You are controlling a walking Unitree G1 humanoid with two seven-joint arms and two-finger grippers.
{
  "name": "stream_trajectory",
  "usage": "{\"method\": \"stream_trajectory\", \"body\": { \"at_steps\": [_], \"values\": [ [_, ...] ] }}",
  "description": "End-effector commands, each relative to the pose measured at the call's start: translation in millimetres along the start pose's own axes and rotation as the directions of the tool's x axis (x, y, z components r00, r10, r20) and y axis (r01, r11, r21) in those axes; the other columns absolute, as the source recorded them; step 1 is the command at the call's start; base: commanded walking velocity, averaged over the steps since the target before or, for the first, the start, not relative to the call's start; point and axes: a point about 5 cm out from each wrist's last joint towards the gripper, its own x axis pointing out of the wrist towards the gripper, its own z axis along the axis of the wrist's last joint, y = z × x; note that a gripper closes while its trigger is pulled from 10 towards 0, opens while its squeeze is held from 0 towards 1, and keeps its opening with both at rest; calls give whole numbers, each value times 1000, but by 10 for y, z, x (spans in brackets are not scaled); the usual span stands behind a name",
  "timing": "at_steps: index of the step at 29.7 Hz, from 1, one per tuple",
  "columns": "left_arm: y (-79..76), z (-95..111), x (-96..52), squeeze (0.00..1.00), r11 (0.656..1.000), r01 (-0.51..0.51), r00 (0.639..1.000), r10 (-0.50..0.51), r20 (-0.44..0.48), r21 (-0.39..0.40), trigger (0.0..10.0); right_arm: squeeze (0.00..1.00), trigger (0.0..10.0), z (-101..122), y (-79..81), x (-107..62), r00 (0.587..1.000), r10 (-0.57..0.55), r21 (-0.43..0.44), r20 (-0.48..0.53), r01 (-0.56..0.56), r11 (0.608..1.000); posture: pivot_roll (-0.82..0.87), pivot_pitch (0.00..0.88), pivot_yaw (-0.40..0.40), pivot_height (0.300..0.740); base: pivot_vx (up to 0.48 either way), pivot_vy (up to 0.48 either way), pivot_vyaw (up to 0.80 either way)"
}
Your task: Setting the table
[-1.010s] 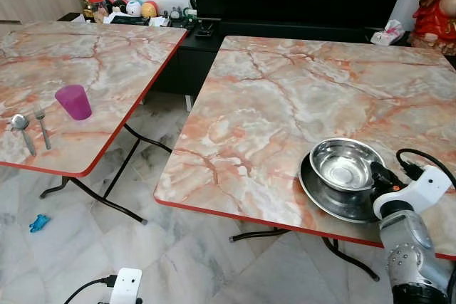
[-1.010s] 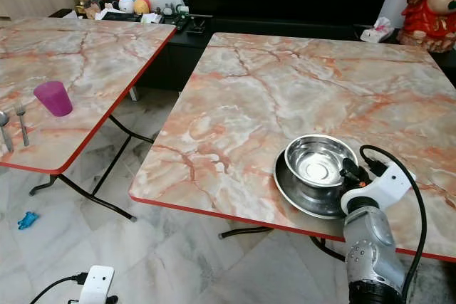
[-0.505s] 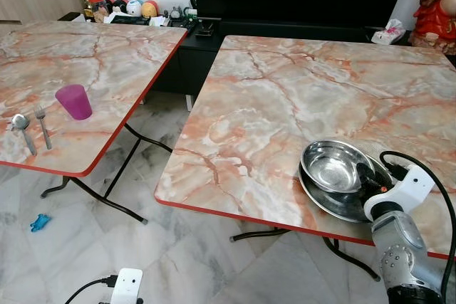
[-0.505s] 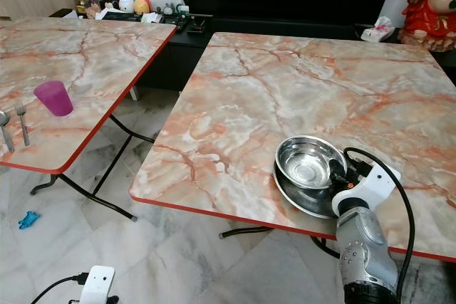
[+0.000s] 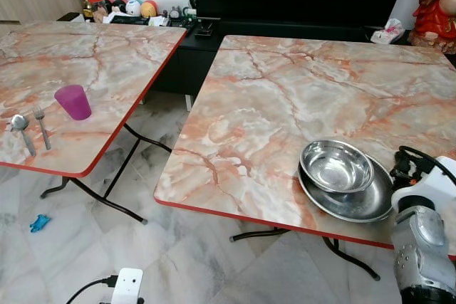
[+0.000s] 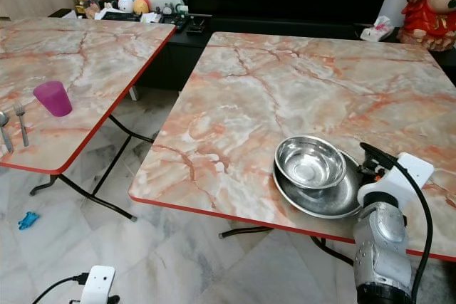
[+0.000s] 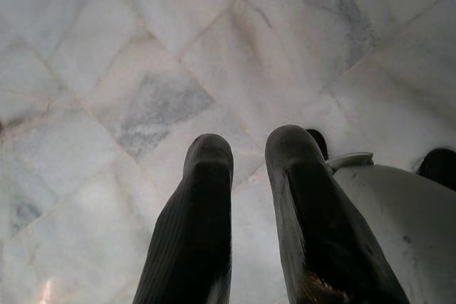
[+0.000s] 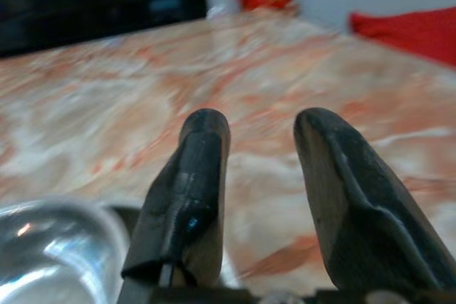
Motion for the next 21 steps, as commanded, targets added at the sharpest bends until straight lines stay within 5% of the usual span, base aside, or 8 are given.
{"method": "stream_trajectory", "body": {
  "at_steps": [1,4,7,8,9,15,18,21],
  "values": [
    [19,-30,-8,0,1000,-15,1000,15,1,-5,10000,0,10000,91,-102,9,997,-42,-47,57,44,998,36,4,14,740,0,0,0],
    [20,-29,-8,0,1000,-17,1000,17,3,-6,10000,0,10000,134,-161,-49,990,-59,-169,126,80,982,32,0,13,740,0,0,0],
    [19,-26,-8,0,1000,-19,1000,19,5,-7,10000,0,10000,174,-353,-146,961,-195,-282,196,246,927,36,0,9,740,0,0,0],
    [19,-22,-7,0,1000,-20,1000,20,6,-7,10000,0,10000,167,-589,-270,896,-388,-270,217,437,858,32,0,9,740,0,0,0],
    [19,-22,-7,0,1000,-20,1000,20,6,-7,10000,0,10000,167,-589,-270,896,-388,-270,217,437,858,32,0,9,740,0,0,0],
    [9,-22,-7,0,1000,-20,1000,20,5,-4,10000,0,10000,-193,-947,-829,743,-657,-418,132,642,643,21,0,2,740,0,0,0],
    [-35,187,27,0,1000,-17,997,18,68,-3,10000,0,10000,-478,-937,-1038,696,-718,-432,-12,644,631,18,0,2,740,0,0,0],
    [-76,313,39,0,1000,-14,994,15,113,-4,10000,0,10000,-906,-807,-1255,653,-722,-437,-228,594,675,18,0,-2,740,0,0,0]
  ]
}}
